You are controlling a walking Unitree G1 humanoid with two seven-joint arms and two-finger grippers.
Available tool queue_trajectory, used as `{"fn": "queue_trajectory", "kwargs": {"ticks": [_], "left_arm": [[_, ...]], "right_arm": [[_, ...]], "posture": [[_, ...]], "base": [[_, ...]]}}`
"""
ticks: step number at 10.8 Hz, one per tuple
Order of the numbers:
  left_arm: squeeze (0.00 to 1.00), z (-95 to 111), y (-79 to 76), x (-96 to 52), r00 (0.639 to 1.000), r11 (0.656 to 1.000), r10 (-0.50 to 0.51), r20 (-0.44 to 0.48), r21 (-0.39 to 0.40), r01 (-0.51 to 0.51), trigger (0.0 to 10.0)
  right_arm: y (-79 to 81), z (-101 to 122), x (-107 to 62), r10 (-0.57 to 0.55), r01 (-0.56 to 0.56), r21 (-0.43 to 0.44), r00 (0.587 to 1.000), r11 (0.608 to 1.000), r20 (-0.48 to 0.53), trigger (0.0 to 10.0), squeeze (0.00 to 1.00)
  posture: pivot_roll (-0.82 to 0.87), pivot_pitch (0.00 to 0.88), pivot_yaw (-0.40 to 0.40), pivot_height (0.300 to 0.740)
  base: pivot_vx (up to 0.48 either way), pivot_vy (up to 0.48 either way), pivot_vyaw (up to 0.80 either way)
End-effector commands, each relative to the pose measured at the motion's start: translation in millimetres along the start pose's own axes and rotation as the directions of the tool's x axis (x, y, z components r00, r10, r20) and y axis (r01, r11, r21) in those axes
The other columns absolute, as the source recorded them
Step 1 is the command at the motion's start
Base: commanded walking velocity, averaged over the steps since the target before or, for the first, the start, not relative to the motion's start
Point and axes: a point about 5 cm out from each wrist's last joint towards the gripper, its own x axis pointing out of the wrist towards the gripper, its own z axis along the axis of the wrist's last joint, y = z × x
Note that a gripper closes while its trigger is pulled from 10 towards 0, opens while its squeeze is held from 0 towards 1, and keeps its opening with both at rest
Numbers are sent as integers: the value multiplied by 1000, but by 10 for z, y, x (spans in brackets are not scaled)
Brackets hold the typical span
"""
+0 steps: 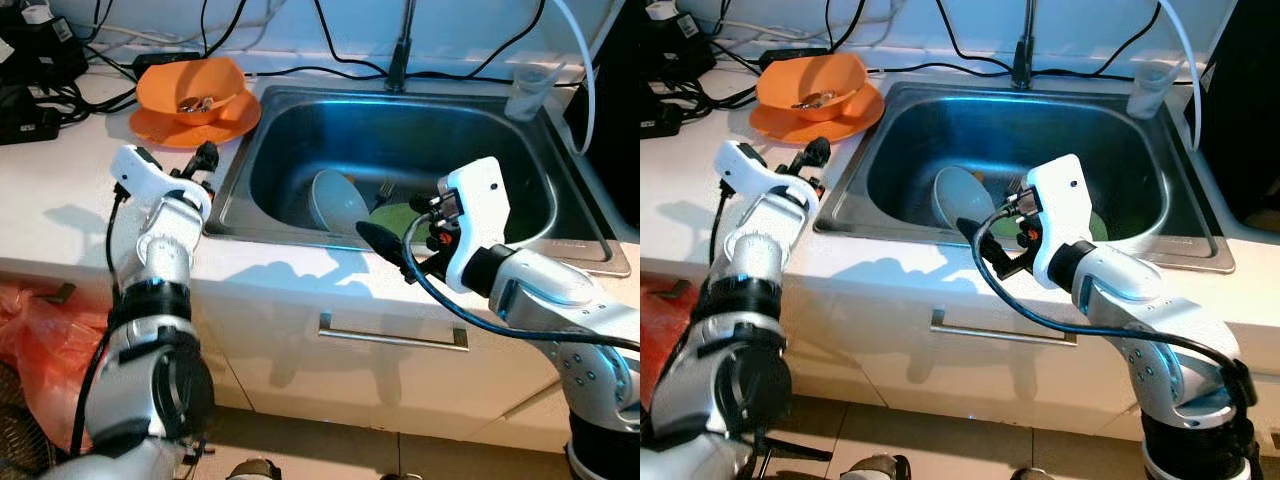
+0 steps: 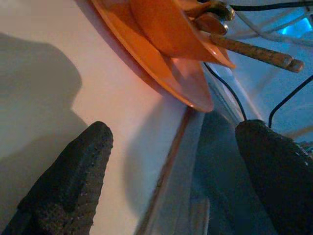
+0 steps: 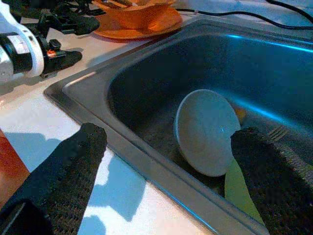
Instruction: Kitchen organization
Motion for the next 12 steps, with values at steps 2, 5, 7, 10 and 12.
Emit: {"fn": "queue_trajectory", "kwargs": {"ticks": [2,5,7,10,12], "left_arm": [[0,31,39,41,1000,998,24,-9,-49,-24,10000],[0,62,105,57,999,996,46,-4,-77,-46,10000],[0,61,128,65,998,992,57,10,-118,-56,10000],[0,155,192,83,995,983,82,51,-168,-72,10000],[0,184,172,96,995,982,74,61,-178,-62,10000]], "right_arm": [[34,1,-81,-2,2,5,1000,1000,2,10000,0],[81,-11,-153,18,-18,5,1000,1000,1,10000,0],[57,-4,-188,8,-8,5,1000,1000,-2,10000,0],[50,22,-215,25,-25,-4,1000,1000,-17,10000,0],[48,36,-236,32,-32,-11,999,999,-23,10000,0]], "posture": [[-67,108,52,740],[-77,123,57,740],[-88,133,48,740],[-117,144,25,740],[-132,149,18,740]], "base": [[0,0,0],[0,0,0],[0,0,0],[0,0,0],[0,0,0]]}}
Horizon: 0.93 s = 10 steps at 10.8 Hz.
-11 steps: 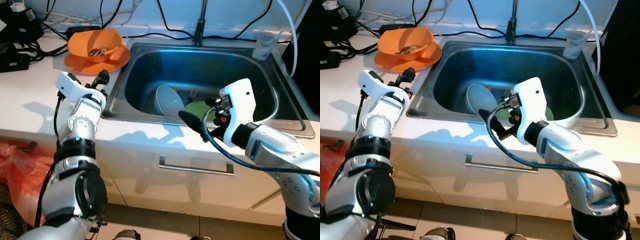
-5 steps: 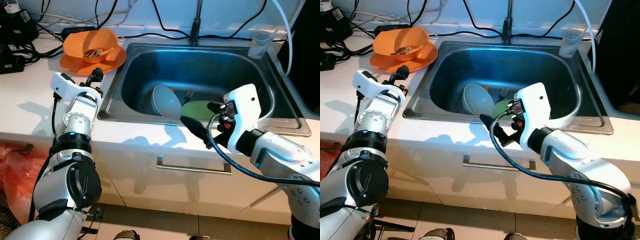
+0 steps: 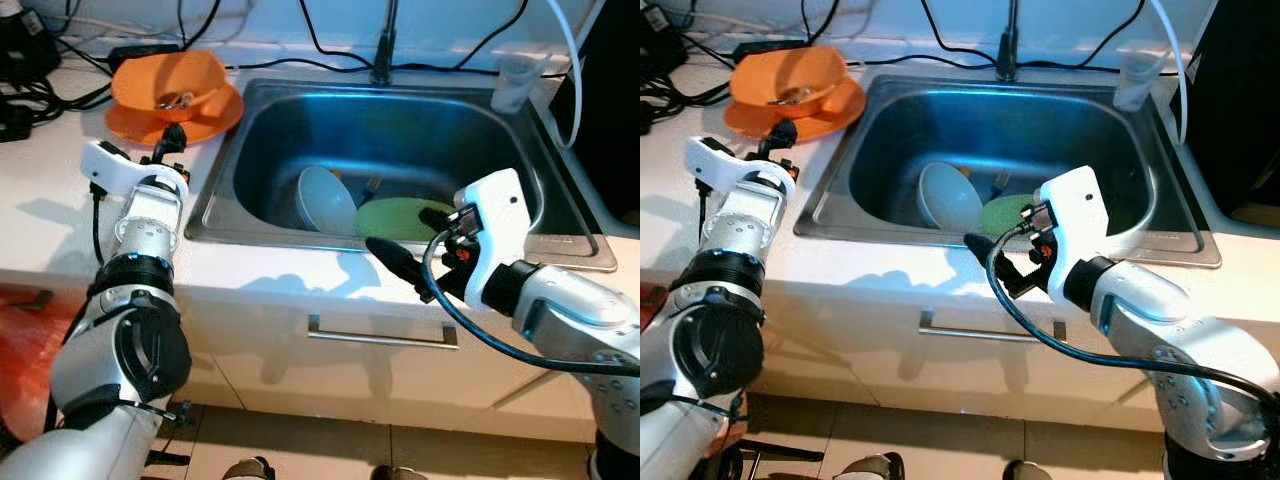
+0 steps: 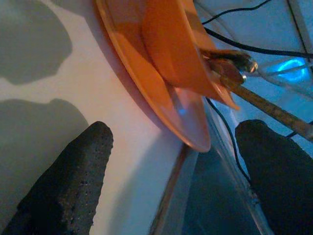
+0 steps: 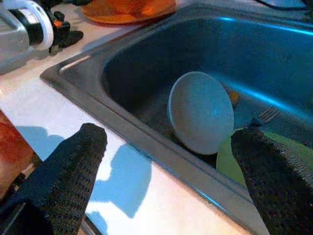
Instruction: Kitchen organization
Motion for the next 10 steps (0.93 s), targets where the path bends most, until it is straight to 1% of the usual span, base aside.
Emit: {"fn": "queue_trajectory", "kwargs": {"ticks": [1,3,5,7,10], "left_arm": [[0,-104,106,-10,998,999,46,-46,-23,-47,10000],[0,-169,79,-7,998,998,38,-60,-41,-40,10000],[0,-184,101,-8,997,998,42,-63,-52,-46,10000],[0,-146,103,-1,998,997,45,-49,-65,-49,10000],[0,-79,117,8,998,995,60,-21,-76,-61,10000]], "right_arm": [[17,48,-39,9,-9,-16,1000,1000,8,10000,0],[45,27,-105,12,-12,-15,1000,1000,-6,10000,0],[84,7,-147,21,-21,-9,1000,1000,-17,10000,0],[116,-6,-192,36,-36,-6,999,999,-30,10000,0],[127,-6,-192,51,-51,3,998,999,-47,10000,0]], "posture": [[-146,154,18,740],[-165,164,20,740],[-183,178,21,740],[-194,196,6,740],[-201,208,-7,740]], "base": [[0,0,0],[0,0,0],[0,0,0],[0,0,0],[0,0,0]]}}
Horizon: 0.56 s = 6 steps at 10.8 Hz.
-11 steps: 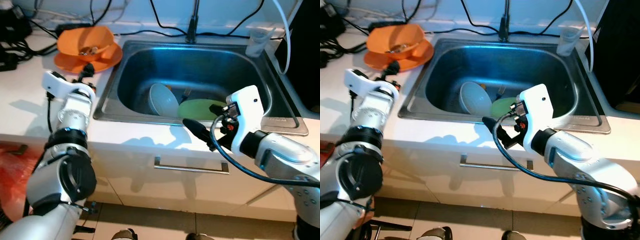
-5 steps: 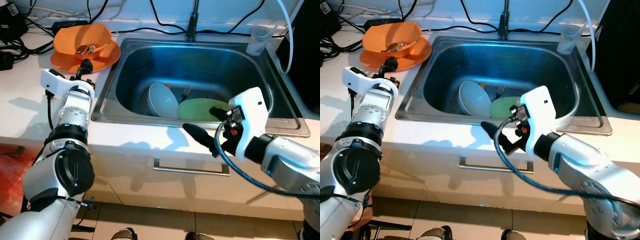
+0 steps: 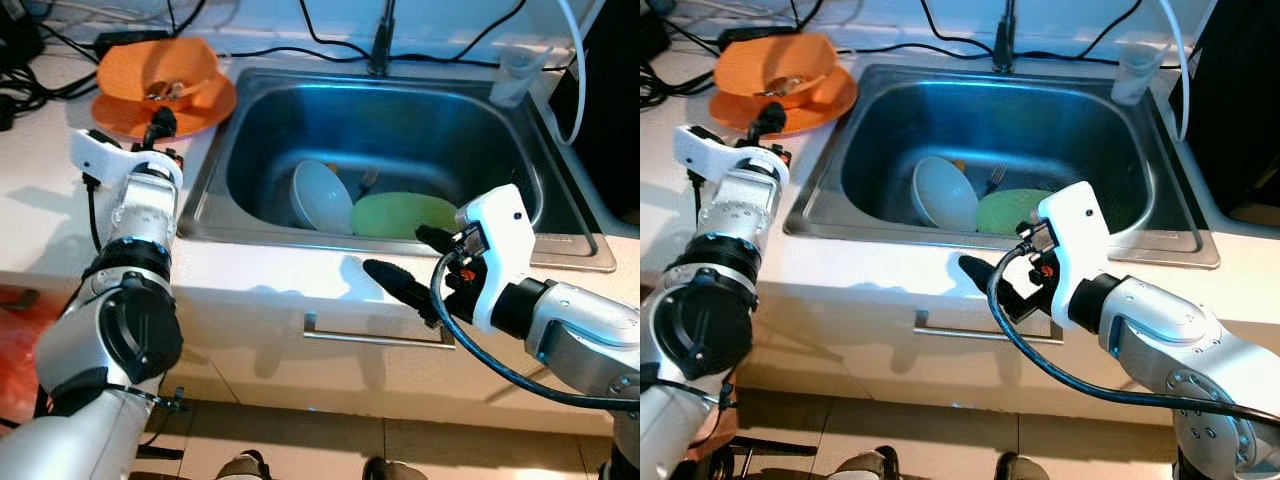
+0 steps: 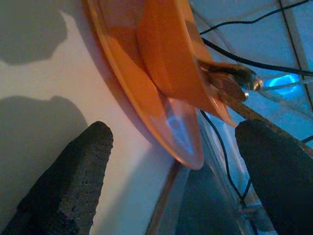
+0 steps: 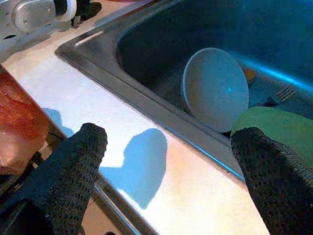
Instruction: Kitchen organization
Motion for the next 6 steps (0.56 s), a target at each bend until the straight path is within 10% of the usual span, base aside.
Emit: {"fn": "queue_trajectory", "kwargs": {"ticks": [1,4,5,6], "left_arm": [[0,-151,224,-44,993,995,98,-65,-20,-99,10000],[0,-137,230,-41,988,989,144,-47,-15,-145,10000],[0,-123,211,-36,990,990,138,-37,-19,-139,0],[0,-114,194,-31,990,991,135,-32,-19,-136,0]], "right_arm": [[18,29,-38,2,-1,-10,1000,1000,9,10000,0],[20,29,-49,-3,3,-8,1000,1000,1,10000,0],[19,28,-55,-6,6,-6,1000,1000,-1,10000,0],[12,24,-60,-9,9,-5,1000,1000,-3,10000,0]], "posture": [[-205,209,-7,740],[-215,216,-7,740],[-218,217,-5,740],[-218,217,-5,740]], "base": [[0,0,0],[0,0,0],[0,0,0],[0,0,0]]}}
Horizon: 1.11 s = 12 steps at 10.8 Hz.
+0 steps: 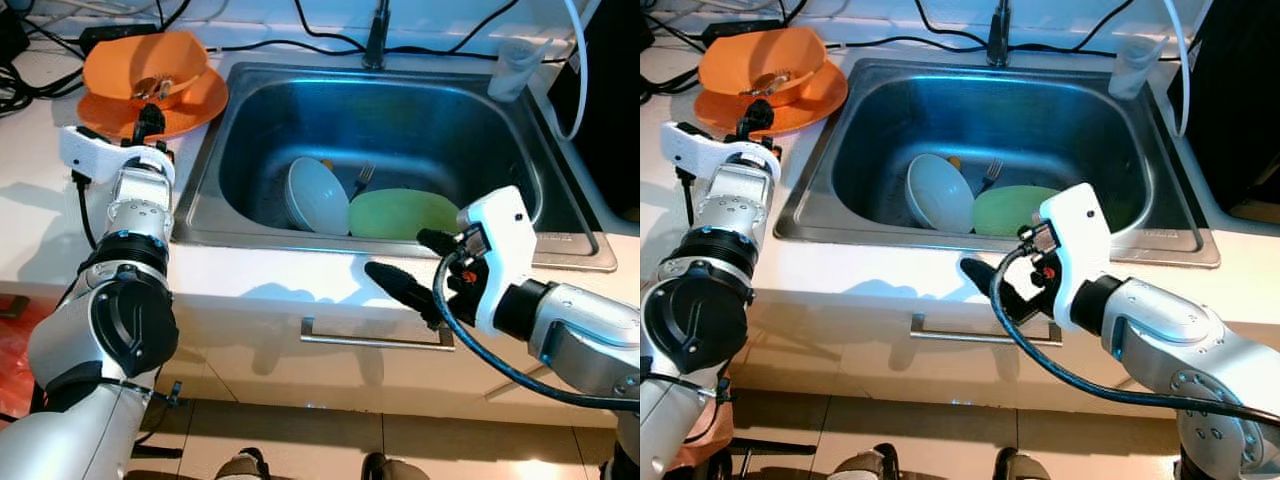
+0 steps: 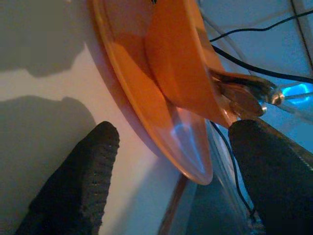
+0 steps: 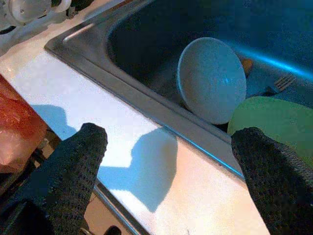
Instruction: Kitchen organization
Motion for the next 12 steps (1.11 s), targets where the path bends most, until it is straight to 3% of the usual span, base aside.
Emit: {"fn": "queue_trajectory", "kwargs": {"ticks": [1,3,4,9,10,11,12], "left_arm": [[0,-170,230,-45,992,994,106,-73,5,-106,0],[0,-141,251,-44,991,994,113,-67,11,-113,0],[0,-139,265,-45,990,993,119,-73,16,-118,10000],[0,-115,397,-64,981,975,185,-65,-111,-191,10000],[0,-97,416,-65,979,972,194,-57,-125,-199,8902],[0,-93,441,-69,976,969,212,-58,-116,-217,0],[0,-79,462,-72,974,964,222,-51,-137,-227,0]], "right_arm": [[18,24,-38,-5,5,-15,1000,1000,9,10000,0],[21,26,-37,-3,3,-13,1000,1000,9,10000,0],[20,28,-41,-3,3,-14,1000,1000,8,10000,0],[8,36,-59,-6,6,-20,1000,1000,-1,10000,0],[8,40,-61,-6,6,-21,1000,1000,-1,10000,0],[10,41,-62,-5,5,-22,1000,1000,-2,10000,0],[11,39,-67,-6,6,-22,1000,1000,-3,10000,0]], "posture": [[-218,217,-5,740],[-214,220,-7,740],[-217,220,-8,740],[-236,223,-17,740],[-238,224,-19,740],[-241,223,-18,740],[-242,224,-16,740]], "base": [[0,0,0],[0,0,0],[0,0,0],[0,0,0],[0,0,0],[0,0,0],[0,0,0]]}}
